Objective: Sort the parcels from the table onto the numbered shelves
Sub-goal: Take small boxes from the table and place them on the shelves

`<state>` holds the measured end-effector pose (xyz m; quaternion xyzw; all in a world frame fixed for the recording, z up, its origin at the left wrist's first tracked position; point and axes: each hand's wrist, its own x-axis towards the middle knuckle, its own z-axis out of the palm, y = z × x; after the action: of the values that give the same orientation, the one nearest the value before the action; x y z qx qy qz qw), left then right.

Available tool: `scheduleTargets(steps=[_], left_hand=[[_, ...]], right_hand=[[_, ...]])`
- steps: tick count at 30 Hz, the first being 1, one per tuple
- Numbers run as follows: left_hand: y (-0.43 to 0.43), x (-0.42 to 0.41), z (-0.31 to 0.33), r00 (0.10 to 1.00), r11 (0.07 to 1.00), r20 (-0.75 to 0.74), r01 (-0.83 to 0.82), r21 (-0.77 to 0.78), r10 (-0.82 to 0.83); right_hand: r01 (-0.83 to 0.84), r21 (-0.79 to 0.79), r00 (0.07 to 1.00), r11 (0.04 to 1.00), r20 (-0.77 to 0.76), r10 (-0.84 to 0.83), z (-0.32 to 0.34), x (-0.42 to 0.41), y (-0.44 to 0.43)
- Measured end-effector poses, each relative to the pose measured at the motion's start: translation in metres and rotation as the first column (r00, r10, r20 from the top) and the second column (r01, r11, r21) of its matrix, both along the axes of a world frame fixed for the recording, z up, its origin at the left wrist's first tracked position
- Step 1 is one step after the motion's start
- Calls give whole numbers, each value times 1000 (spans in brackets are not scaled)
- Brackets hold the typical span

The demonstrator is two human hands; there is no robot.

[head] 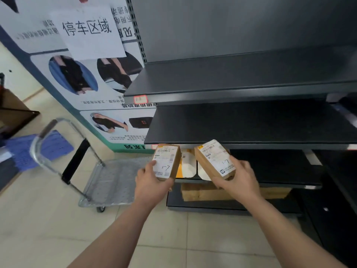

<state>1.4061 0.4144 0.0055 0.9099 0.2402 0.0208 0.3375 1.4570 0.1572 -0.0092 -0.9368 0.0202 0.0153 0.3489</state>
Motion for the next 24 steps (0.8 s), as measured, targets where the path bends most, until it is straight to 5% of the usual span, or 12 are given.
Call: scheduleTargets(steps=[17,24], left_hand=[[102,180,-24,986,995,-132,99,-5,-99],[113,220,-30,967,951,-127,243,190,-222]], right_hand=[[-31,-77,997,997,-72,26,3,143,106],[20,-142,992,990,-118,-37,-15,167,162]])
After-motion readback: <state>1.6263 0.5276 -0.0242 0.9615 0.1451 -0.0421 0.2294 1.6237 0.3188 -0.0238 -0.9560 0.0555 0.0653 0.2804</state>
